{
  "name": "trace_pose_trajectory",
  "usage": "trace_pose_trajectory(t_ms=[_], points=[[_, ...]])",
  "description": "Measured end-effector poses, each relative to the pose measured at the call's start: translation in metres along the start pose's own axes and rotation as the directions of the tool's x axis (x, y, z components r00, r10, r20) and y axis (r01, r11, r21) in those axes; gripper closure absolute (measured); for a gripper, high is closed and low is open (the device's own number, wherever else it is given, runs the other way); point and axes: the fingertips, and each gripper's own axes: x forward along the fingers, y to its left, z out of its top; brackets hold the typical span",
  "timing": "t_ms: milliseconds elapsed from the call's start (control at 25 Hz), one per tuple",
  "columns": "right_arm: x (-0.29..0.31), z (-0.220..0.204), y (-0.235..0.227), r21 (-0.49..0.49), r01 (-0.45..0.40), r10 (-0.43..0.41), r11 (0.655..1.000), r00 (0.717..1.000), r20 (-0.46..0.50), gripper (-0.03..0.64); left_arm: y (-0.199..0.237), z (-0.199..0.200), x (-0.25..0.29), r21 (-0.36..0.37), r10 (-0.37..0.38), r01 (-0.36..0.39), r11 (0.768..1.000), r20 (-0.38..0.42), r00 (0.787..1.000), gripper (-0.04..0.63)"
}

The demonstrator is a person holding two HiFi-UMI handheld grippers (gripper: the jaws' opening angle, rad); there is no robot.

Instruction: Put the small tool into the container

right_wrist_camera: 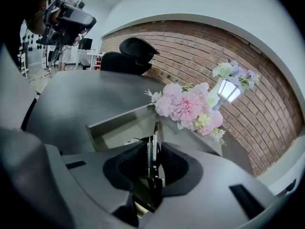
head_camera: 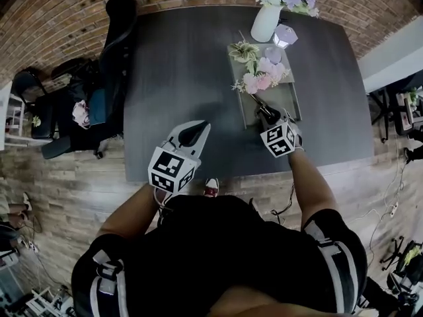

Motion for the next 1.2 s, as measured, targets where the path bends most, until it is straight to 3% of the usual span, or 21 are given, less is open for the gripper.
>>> trace_pose_trajectory(t_ms=[360, 480, 760, 960, 1120, 1200], points=[[0.002, 0.001, -0.002, 0.003, 0.011, -0.011, 1.0, 1.0, -0.011, 0.523, -0.01, 0.002, -0.005, 0.028, -0.017, 0.018, 0.999, -0.017, 1.0, 0.586], [-0.003, 0.006, -0.002, 0.025, 0.036, -0.037, 0.999, 0.999, 0.026, 0.46, -0.013, 0.006, -0.009, 0.048, -0.022, 0.022, 0.999, -0.012, 1.0, 0.586], [-0.035, 0.019, -0.004, 0.191, 0.045, -0.072, 0.981, 0.988, 0.137, 0.446, -0.019, 0.016, -0.014, 0.08, -0.04, 0.038, 0.996, 0.016, 0.999, 0.586], [-0.08, 0.047, -0.027, 0.33, 0.071, -0.169, 0.941, 0.945, 0.28, 0.449, -0.032, 0.028, -0.013, 0.103, -0.067, 0.061, 0.993, 0.054, 0.996, 0.586], [-0.13, 0.082, -0.04, 0.427, 0.031, -0.234, 0.904, 0.871, 0.432, 0.515, -0.042, 0.036, -0.015, 0.12, -0.09, 0.08, 0.99, 0.076, 0.993, 0.586], [-0.154, 0.095, -0.047, 0.452, 0.061, -0.292, 0.89, 0.837, 0.462, 0.549, -0.045, 0.041, -0.018, 0.129, -0.096, 0.084, 0.988, 0.088, 0.991, 0.586]])
